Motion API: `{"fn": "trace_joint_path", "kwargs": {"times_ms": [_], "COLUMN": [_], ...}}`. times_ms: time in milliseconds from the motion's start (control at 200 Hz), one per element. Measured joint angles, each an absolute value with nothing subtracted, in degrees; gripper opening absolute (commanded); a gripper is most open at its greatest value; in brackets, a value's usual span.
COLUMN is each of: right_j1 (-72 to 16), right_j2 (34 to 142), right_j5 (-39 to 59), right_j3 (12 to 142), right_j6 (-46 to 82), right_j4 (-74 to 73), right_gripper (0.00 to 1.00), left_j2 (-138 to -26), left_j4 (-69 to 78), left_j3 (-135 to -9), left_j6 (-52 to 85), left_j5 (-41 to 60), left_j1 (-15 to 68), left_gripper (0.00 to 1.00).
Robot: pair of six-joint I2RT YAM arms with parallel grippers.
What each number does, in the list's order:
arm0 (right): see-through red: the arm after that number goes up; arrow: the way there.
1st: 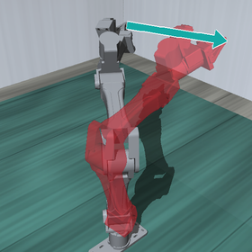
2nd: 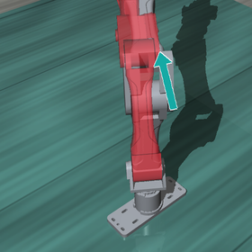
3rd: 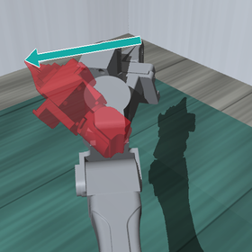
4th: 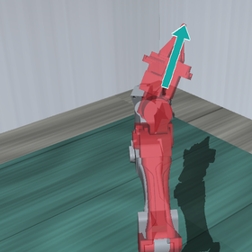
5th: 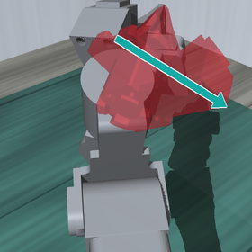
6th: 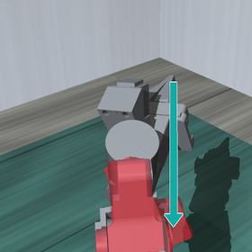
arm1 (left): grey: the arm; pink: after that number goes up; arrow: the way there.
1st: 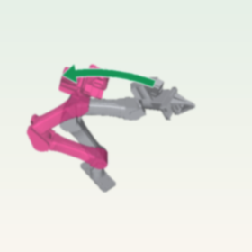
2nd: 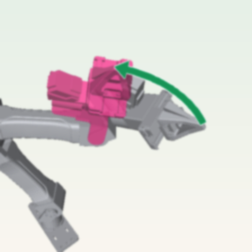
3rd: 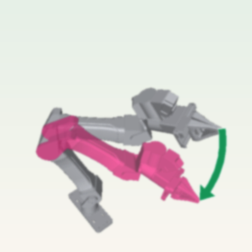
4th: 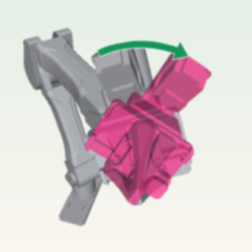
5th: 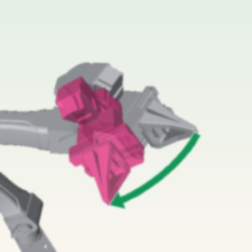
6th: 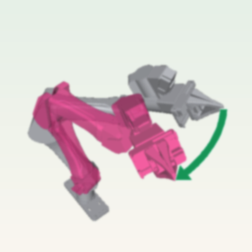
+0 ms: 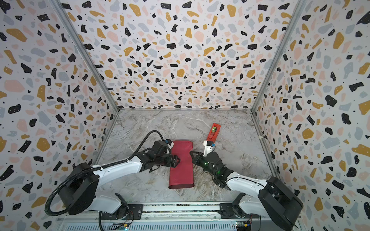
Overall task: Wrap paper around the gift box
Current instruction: 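Carry the tape strip to the wrapped box and press it onto the paper seam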
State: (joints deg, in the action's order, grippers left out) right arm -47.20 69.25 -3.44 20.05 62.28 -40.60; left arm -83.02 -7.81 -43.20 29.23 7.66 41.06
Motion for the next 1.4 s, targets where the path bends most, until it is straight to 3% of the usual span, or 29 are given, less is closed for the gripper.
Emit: {"fn": "trace_joint_path", "kwargs": {"times_ms": [215,486,1397], "right_j1": [-52.58,-53.23,-53.28], "right_j2": [72.6,77.47,82.46], "right_j5": [-16.23,-21.3,-22.46], "right_j3": [20.71,20.82,18.59], "right_j6": [62.54,61.56,60.42], "right_j4": [-40.38,-43.31,-48.4], "right_gripper": [0.0,0.0,0.0], "left_j2": [-83.09,-83.11,-83.09], "left_j4": [-7.77,-7.64,-7.14], "left_j3": [-43.2,-43.2,-42.83], "left_j6": [29.15,29.12,29.1], "left_j5": [7.68,7.75,7.97], "left_j1": [41.06,41.06,41.04], "left_gripper": [0.83,0.83,0.83]}}
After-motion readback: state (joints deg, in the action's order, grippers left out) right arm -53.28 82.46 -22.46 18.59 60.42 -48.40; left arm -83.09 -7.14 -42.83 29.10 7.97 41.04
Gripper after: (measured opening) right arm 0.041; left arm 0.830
